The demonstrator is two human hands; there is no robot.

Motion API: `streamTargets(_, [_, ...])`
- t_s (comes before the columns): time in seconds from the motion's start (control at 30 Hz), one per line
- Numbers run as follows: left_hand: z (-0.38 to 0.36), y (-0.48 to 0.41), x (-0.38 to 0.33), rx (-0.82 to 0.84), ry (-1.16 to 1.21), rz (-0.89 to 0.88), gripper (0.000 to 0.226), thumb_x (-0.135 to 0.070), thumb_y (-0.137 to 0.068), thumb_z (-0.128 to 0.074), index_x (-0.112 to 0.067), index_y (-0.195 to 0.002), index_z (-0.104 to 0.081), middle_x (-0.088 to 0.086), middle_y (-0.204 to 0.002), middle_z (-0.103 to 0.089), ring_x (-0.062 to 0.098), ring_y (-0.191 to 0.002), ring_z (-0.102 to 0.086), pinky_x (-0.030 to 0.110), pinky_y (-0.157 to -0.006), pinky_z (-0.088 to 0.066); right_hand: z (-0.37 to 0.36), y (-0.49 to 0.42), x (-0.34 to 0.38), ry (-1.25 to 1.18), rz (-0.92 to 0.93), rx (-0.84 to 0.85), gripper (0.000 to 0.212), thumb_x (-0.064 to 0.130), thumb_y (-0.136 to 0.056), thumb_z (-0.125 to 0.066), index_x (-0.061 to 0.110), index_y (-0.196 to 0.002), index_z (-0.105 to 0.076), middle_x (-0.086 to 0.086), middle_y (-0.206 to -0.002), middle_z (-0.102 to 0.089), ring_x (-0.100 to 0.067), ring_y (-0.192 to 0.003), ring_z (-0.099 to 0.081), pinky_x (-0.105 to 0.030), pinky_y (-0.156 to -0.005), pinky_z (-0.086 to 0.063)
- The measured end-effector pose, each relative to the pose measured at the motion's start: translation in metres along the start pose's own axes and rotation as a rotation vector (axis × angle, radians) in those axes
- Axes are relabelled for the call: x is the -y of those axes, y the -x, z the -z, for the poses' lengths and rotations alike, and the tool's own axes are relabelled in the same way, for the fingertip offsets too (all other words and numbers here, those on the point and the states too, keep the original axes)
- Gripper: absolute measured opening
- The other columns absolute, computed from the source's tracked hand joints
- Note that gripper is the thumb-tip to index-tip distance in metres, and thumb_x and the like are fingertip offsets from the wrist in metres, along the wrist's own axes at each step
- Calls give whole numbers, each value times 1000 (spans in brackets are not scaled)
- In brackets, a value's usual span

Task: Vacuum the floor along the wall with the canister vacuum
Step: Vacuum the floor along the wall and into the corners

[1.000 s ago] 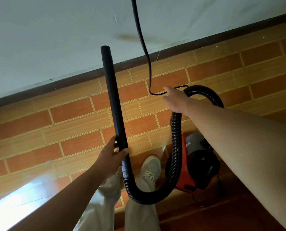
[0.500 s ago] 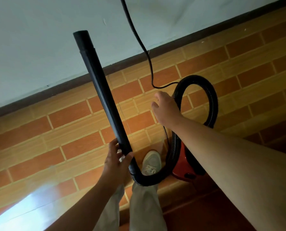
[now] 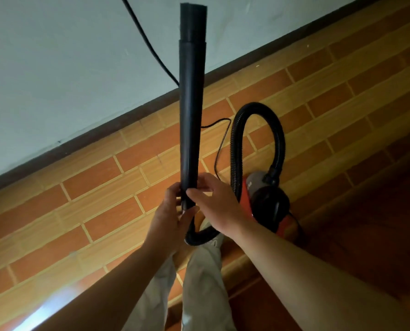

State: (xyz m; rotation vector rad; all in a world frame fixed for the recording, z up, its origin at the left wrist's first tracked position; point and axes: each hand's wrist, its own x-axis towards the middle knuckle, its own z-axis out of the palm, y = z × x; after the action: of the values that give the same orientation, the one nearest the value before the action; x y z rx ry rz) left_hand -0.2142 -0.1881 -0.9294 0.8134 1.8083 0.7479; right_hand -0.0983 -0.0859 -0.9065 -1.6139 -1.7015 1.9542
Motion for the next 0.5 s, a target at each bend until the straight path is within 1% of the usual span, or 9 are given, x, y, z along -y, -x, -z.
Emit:
streamTargets(0.1, [-10,-9,-25,54,-40,-53,63,-6,-91,-69,-30,-142,-41,-13,-123,-64,4,-108,-65,35,-84,-61,7,15,1,-125,-49,-99,32,46,-93,-66,28,-119,-66,10,-105,-74,-5,-101,-71,-36,-93,-59])
streamTargets(0.17, [-21,-18,-45,85,-94,-78,56,-7,-90,-71,-31,-134,-48,-12,-118,-65,2,-99,-67,27,-78,-61,16,16,5,-187,-87,-159,35,48,-94,-63,27,-122,-63,7,-106,-74,-10,-98,-74,-41,-90,-61])
streamTargets(0.23, [-34,-25,-65,116,-182,-95,49,-9,-89,-72,-31,-128,-51,-12,-115,-63,2,-93,-66,16,-71,-55,33,16,12,-189,-113,-217,35,43,-102,-58,19,-128,-60,6,-104,-72,-8,-92,-72,-29,-81,-62])
streamTargets(0.3, [-47,-31,-85,150,-261,-92,47,-11,-89,-71,-28,-129,-53,-9,-116,-58,3,-89,-63,13,-66,-51,56,13,16,-160,-143,-249,33,36,-107,-52,11,-128,-58,7,-94,-66,-1,-79,-65,-9,-60,-51])
streamTargets(0.33, [-53,-34,-95,170,-300,-88,48,-12,-89,-70,-27,-132,-53,-8,-117,-55,2,-87,-61,12,-64,-49,66,11,17,-146,-161,-257,31,35,-107,-50,10,-126,-58,7,-91,-64,-2,-76,-63,-7,-55,-47])
streamTargets(0.37, [-58,-37,-105,193,-334,-77,49,-13,-89,-70,-26,-134,-53,-7,-118,-51,0,-86,-59,11,-63,-48,77,8,17,-133,-178,-262,32,36,-107,-49,11,-125,-58,5,-90,-64,-6,-76,-63,-11,-59,-49])
streamTargets(0.43, [-67,-46,-126,232,-391,-55,49,-18,-91,-69,-24,-136,-52,-6,-122,-46,3,-89,-58,13,-68,-47,96,1,18,-115,-217,-264,37,42,-106,-47,13,-125,-58,-2,-96,-66,-18,-85,-66,-30,-75,-56])
streamTargets(0.47, [-73,-52,-137,241,-414,-45,47,-20,-92,-68,-23,-136,-52,-4,-125,-46,9,-94,-59,19,-74,-51,106,-4,18,-116,-239,-266,40,44,-105,-46,13,-126,-58,-4,-101,-67,-22,-89,-67,-35,-80,-58])
streamTargets(0.5, [-79,-60,-146,246,-421,-26,45,-19,-93,-65,-21,-136,-53,-2,-126,-49,14,-99,-61,27,-80,-55,115,-10,19,-134,-264,-269,41,45,-105,-46,12,-127,-57,-6,-106,-68,-23,-90,-67,-35,-79,-60])
